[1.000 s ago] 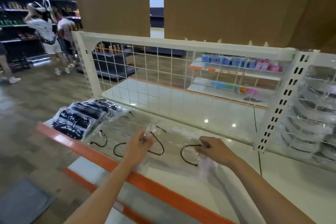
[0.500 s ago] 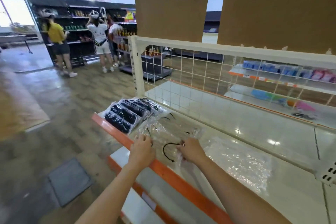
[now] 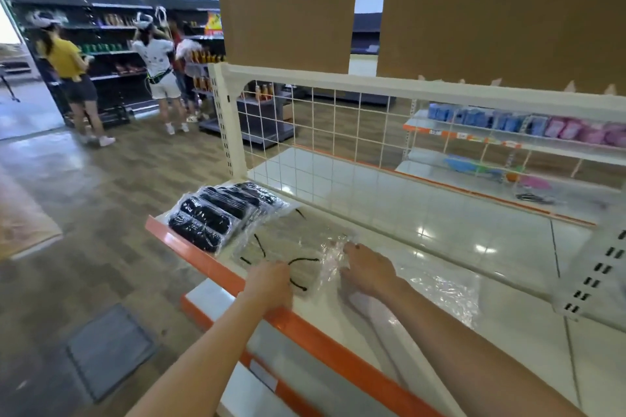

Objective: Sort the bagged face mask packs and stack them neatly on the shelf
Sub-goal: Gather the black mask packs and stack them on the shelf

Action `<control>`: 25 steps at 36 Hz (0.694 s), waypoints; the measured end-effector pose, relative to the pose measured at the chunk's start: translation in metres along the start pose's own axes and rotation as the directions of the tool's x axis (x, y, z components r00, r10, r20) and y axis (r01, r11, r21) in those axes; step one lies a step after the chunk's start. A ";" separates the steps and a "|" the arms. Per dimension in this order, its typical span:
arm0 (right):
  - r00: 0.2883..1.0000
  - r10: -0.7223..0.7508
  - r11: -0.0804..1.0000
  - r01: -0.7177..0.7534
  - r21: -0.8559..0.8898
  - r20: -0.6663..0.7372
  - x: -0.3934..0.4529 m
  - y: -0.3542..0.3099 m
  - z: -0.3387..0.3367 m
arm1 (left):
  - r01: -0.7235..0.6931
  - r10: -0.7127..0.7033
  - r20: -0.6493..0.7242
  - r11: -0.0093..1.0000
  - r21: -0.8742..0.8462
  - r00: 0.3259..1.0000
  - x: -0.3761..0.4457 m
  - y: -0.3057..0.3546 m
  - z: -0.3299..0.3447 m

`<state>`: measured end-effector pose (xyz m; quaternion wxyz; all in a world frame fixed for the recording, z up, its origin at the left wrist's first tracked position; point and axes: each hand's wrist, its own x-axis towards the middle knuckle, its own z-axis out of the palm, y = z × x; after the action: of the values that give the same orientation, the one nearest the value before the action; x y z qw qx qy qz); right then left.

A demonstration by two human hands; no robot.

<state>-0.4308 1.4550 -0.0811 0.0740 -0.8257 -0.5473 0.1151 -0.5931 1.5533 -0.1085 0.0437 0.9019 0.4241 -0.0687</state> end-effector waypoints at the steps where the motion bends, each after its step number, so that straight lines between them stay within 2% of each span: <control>1: 1.000 -0.002 0.999 0.002 -0.036 0.001 -0.004 0.007 -0.002 | -0.008 0.008 -0.020 1.000 0.002 1.000 0.001 0.008 -0.004; 4: 0.999 0.002 0.995 -0.005 -0.095 -0.033 -0.019 0.031 -0.006 | -0.141 0.142 -0.044 0.990 0.012 0.989 0.008 0.037 -0.008; 9: 0.992 0.086 0.987 -0.097 -0.125 -0.093 -0.056 0.080 -0.008 | -0.357 0.362 -0.064 0.931 0.080 0.930 0.018 0.112 -0.007; 15: 0.951 0.275 0.950 -0.291 -0.111 -0.139 -0.126 0.162 -0.022 | -0.564 0.565 -0.131 0.824 0.043 0.815 0.007 0.228 -0.008; 19: 0.898 0.418 0.903 -0.427 -0.044 -0.139 -0.185 0.220 -0.030 | -0.681 0.680 -0.098 0.732 0.021 0.727 -0.015 0.306 -0.008; 25: 0.766 0.627 0.779 -0.620 0.095 -0.142 -0.286 0.309 -0.027 | -0.800 0.799 -0.041 0.600 -0.021 0.600 -0.052 0.426 0.004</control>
<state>-0.2564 1.0708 -0.1004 0.0940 -0.9653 -0.2314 0.0759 -0.2979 1.2422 -0.0956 0.0806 0.9963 -0.0219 -0.0219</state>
